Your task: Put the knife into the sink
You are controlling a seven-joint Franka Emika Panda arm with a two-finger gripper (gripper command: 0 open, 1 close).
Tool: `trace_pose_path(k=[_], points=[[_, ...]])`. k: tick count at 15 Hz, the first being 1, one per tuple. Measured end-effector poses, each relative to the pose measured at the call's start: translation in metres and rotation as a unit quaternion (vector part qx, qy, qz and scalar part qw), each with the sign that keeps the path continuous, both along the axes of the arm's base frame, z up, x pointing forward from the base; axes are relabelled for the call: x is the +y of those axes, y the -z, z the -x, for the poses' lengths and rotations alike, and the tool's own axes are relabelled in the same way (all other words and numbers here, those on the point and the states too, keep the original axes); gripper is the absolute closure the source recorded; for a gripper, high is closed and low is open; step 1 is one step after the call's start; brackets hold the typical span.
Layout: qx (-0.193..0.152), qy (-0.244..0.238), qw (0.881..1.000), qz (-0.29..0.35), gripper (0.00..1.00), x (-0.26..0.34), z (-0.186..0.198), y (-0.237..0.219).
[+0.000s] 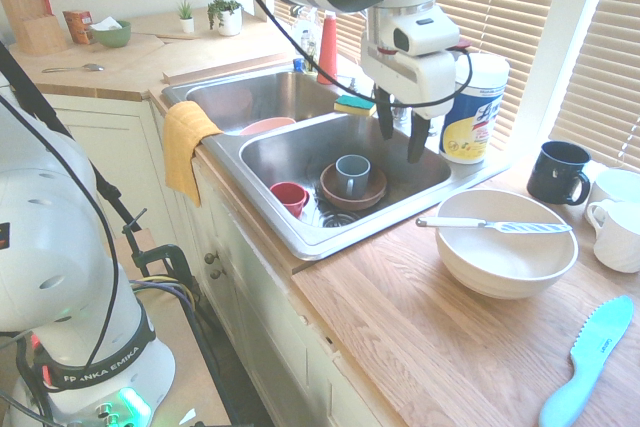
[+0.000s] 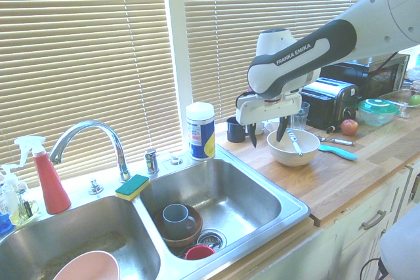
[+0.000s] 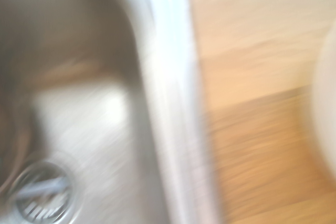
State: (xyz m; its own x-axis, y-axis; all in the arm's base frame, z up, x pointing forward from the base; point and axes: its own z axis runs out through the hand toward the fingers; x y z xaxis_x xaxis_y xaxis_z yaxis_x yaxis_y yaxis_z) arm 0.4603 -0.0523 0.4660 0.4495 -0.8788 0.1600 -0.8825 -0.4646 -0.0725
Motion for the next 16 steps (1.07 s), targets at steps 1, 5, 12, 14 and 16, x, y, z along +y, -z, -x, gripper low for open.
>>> trace_pose_path(k=[1,5,12,14,16], points=[[-0.003,0.020,1.000,0.007,0.00,-0.014,0.000,-0.005],[0.012,0.090,0.996,0.021,0.00,-0.063,0.008,0.014],[0.019,0.118,0.993,0.015,1.00,-0.099,0.032,0.054],[0.003,0.114,0.993,0.018,1.00,-0.106,0.027,0.060],[-0.005,0.110,0.994,0.021,1.00,-0.109,0.021,0.069]])
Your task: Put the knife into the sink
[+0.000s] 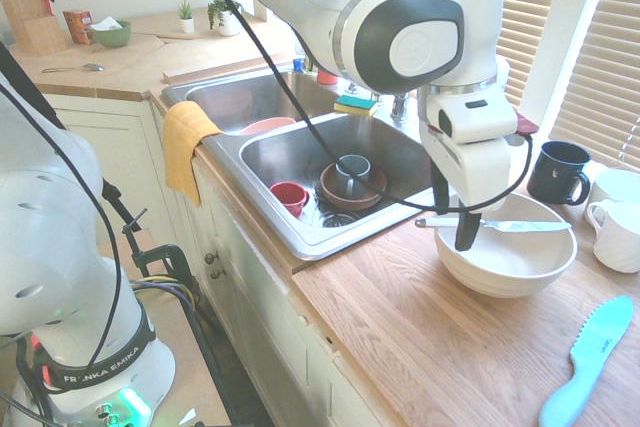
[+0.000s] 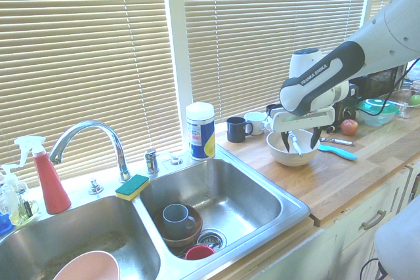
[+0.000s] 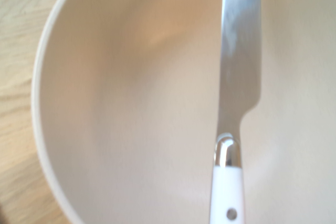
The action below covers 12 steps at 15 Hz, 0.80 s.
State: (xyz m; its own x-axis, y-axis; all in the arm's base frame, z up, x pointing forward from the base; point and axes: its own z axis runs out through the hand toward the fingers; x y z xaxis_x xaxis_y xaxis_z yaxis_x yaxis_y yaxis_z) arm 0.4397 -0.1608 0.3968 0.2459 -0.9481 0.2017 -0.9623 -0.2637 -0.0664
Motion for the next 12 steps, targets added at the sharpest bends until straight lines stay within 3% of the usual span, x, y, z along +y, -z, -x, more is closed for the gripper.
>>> trace_pose_path(k=[12], points=[[0.002,-0.005,1.000,0.001,1.00,-0.0021,-0.0118,0.0065]])
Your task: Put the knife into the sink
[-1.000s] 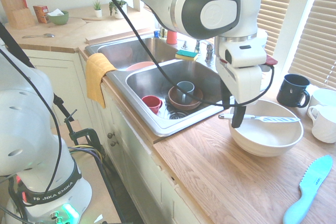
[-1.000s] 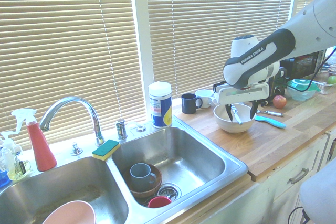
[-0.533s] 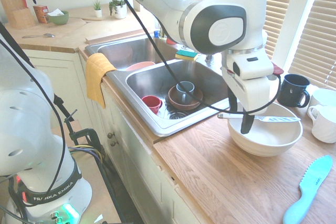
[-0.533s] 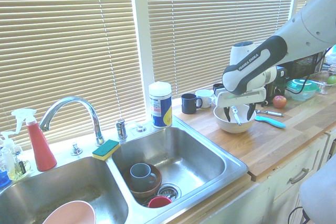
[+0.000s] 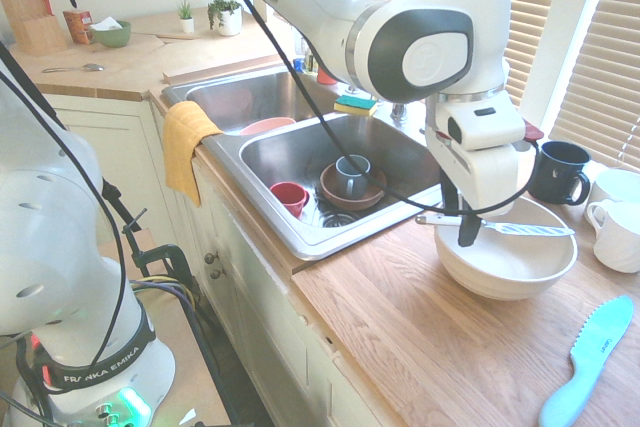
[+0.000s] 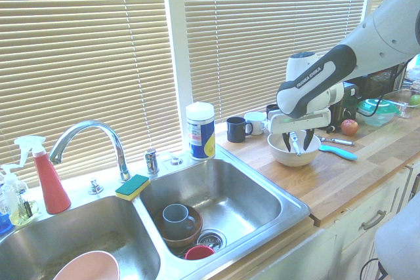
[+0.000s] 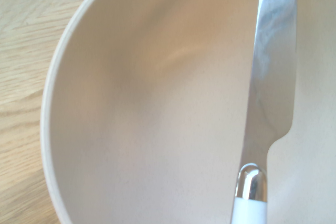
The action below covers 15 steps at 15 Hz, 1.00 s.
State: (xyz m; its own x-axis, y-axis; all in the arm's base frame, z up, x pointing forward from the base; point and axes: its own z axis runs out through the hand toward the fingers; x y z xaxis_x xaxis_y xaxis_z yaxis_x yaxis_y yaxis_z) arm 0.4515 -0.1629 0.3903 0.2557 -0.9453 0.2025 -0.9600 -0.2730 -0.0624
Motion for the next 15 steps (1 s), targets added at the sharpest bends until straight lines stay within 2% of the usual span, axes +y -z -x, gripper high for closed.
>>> trace_pose_path(k=[12,15], points=[[-0.001,-0.006,1.000,0.002,1.00,0.000,0.001,-0.003],[-0.026,-0.024,0.999,-0.001,1.00,0.019,-0.002,-0.040]])
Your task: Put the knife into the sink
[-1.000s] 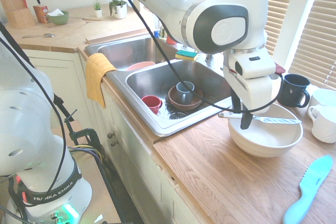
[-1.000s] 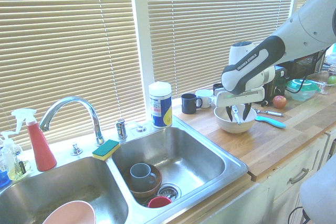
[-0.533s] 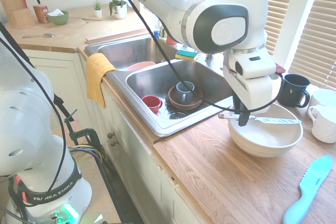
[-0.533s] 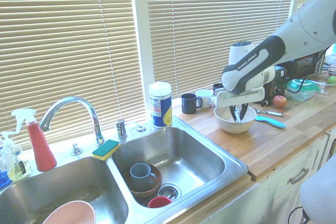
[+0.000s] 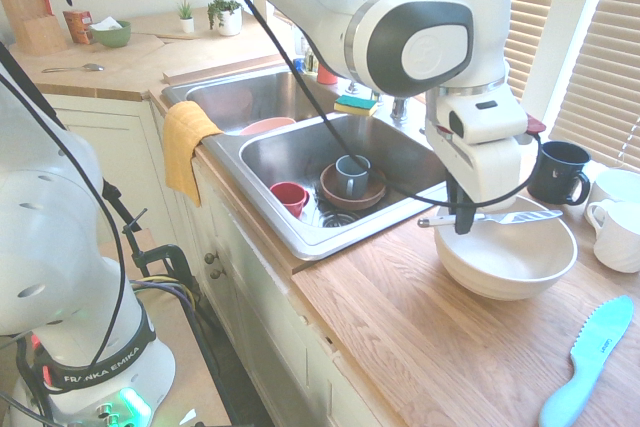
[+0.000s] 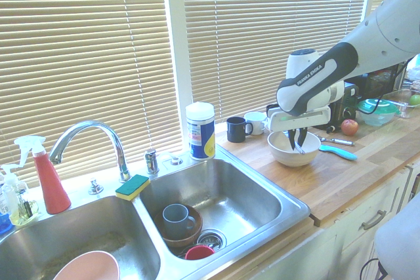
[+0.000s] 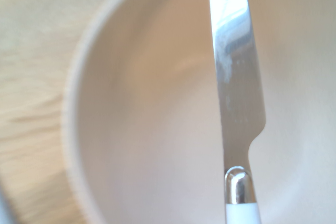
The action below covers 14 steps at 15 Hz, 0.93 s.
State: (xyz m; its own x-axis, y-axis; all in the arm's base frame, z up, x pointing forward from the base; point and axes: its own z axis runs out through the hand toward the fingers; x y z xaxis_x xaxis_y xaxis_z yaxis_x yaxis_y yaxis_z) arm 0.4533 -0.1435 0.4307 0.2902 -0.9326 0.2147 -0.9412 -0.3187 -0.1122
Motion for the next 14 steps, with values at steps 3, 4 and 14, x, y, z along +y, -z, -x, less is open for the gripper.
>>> trace_pose_path(k=[3,4,14], points=[[-0.024,-0.055,0.998,-0.002,1.00,0.071,0.004,-0.054],[-0.024,-0.078,0.997,-0.002,1.00,0.101,0.005,-0.059],[0.017,-0.207,0.978,-0.033,1.00,0.243,0.024,0.119]])
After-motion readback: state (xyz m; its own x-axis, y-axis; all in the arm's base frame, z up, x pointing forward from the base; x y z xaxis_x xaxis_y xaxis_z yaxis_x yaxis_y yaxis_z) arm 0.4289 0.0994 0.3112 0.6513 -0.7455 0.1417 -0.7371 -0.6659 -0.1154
